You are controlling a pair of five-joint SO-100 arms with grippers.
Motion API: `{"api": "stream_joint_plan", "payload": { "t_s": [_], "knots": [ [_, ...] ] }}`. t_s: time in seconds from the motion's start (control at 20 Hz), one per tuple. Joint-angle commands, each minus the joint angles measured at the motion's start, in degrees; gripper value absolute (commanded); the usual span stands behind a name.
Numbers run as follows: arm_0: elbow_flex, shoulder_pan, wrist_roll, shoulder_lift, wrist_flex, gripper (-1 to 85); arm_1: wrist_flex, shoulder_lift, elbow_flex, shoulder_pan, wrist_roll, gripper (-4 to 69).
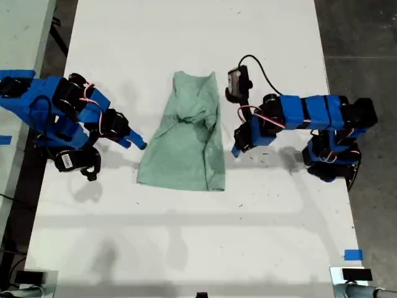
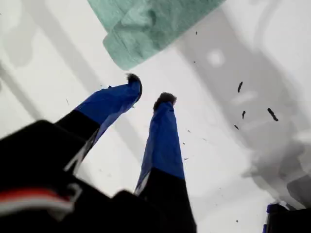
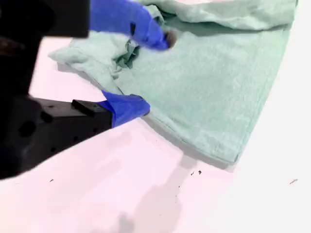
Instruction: Fold tshirt
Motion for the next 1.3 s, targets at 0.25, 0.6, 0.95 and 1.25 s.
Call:
{"api": "stream_joint_plan", "payload": {
  "t_s": [0.25,0.6,0.95,1.25],
  "knots": [
    [11.9,1.4,6.3,-4.4,-7.1,41.5,-1.7,4.6,0.2,0.4,0.9,10.2],
    [23.5,-3.3,9.1,-18.3,-29.8,37.3,-2.2,5.1,1.1,0.2,1.0,10.2],
    [31.1,-9.8,3.7,-7.2,-23.6,0.1,-5.6,10.0,9.0,-0.4,2.5,10.3],
    [2.8,-5.7,2.3,-19.4,-6.2,0.1,-7.6,11.3,10.9,0.4,1.2,10.3]
  ]
}}
